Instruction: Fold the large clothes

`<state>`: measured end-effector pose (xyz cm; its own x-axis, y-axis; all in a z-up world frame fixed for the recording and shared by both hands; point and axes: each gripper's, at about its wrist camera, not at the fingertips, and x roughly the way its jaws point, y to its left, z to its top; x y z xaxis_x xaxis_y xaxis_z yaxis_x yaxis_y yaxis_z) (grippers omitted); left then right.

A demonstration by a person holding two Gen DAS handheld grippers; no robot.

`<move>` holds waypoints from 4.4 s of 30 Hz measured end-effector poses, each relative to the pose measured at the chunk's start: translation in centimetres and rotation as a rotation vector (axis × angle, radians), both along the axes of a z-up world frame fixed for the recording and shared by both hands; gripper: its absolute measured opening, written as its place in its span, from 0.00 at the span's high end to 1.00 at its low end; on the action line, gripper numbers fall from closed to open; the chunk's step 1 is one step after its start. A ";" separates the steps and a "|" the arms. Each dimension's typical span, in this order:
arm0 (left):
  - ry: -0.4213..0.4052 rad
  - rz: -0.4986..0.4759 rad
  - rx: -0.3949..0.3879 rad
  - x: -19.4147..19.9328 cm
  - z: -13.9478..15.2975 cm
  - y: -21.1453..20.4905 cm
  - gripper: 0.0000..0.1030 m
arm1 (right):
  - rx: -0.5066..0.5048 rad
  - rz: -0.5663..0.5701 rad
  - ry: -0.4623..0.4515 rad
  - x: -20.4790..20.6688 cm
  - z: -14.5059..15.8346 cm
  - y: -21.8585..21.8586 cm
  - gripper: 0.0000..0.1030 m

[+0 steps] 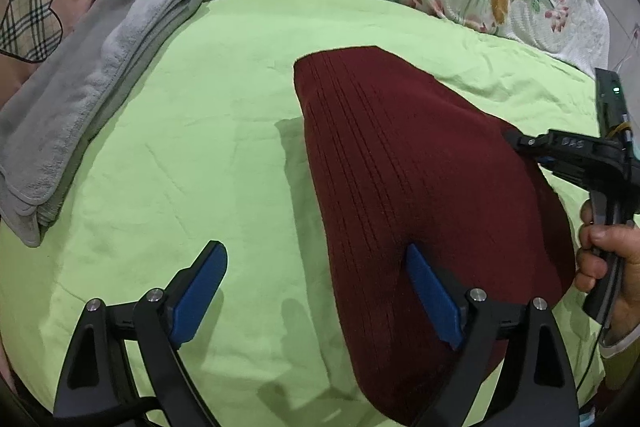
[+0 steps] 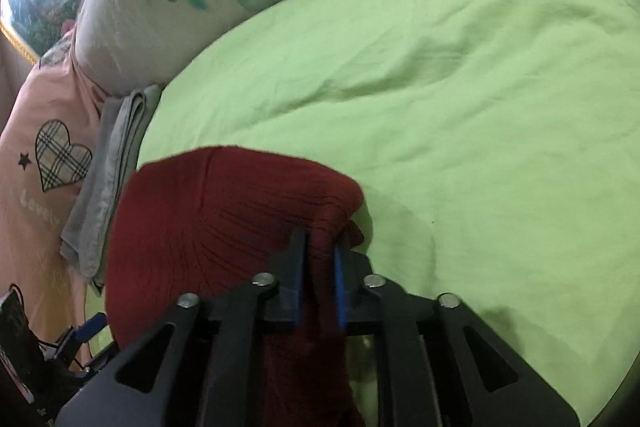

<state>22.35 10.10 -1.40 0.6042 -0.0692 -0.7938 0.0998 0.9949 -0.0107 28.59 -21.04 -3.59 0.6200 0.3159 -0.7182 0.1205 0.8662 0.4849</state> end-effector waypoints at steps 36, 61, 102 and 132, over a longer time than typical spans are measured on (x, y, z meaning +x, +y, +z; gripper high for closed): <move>-0.022 -0.061 0.155 -17.7 2.7 0.9 0.11 | -0.316 0.282 -0.008 -25.0 6.3 8.5 0.23; -0.049 -0.071 0.150 -17.9 4.7 0.6 0.11 | -0.334 0.299 -0.029 -24.5 7.5 10.1 0.22; -0.075 -0.087 0.129 -18.2 5.4 0.0 0.11 | -0.342 0.273 -0.054 -25.1 7.8 10.6 0.22; -0.076 -0.090 0.125 -18.3 5.5 -0.2 0.11 | -0.330 0.253 -0.058 -25.4 7.7 10.9 0.22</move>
